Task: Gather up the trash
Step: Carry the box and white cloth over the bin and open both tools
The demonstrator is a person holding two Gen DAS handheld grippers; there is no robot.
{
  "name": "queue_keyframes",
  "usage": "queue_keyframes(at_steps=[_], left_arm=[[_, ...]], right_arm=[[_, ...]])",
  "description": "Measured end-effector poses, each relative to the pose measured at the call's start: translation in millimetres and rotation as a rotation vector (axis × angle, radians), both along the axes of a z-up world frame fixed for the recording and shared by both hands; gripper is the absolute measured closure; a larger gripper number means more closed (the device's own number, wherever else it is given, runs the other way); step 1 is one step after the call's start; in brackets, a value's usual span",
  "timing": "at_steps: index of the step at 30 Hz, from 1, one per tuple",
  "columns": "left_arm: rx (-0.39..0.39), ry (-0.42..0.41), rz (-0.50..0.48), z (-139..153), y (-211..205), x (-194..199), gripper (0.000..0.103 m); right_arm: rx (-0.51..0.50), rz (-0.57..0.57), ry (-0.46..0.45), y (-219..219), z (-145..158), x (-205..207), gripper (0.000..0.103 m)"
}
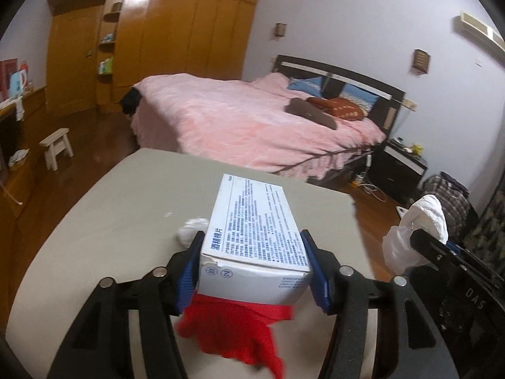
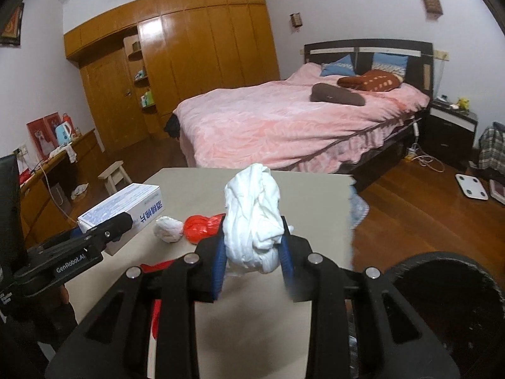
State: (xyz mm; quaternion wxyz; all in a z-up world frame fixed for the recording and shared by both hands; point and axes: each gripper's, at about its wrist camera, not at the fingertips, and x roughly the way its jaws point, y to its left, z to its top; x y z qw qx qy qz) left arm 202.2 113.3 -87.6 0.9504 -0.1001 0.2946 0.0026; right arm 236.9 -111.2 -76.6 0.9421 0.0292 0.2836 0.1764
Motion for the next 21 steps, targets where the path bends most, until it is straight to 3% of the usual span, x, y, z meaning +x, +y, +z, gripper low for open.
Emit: queue_keyframes(at_steps=[10,21], left_arm=[[-0.01,-0.031,-0.189,22,-88,-13,0.044],[-0.026,-0.021,-0.418,16,-195,-17,0.044]], right_arm=[[-0.018,-0.124,-0.022,-73,13,-50,0.075],[-0.044,-0.318,0.004,-166,1,-86,0.075]])
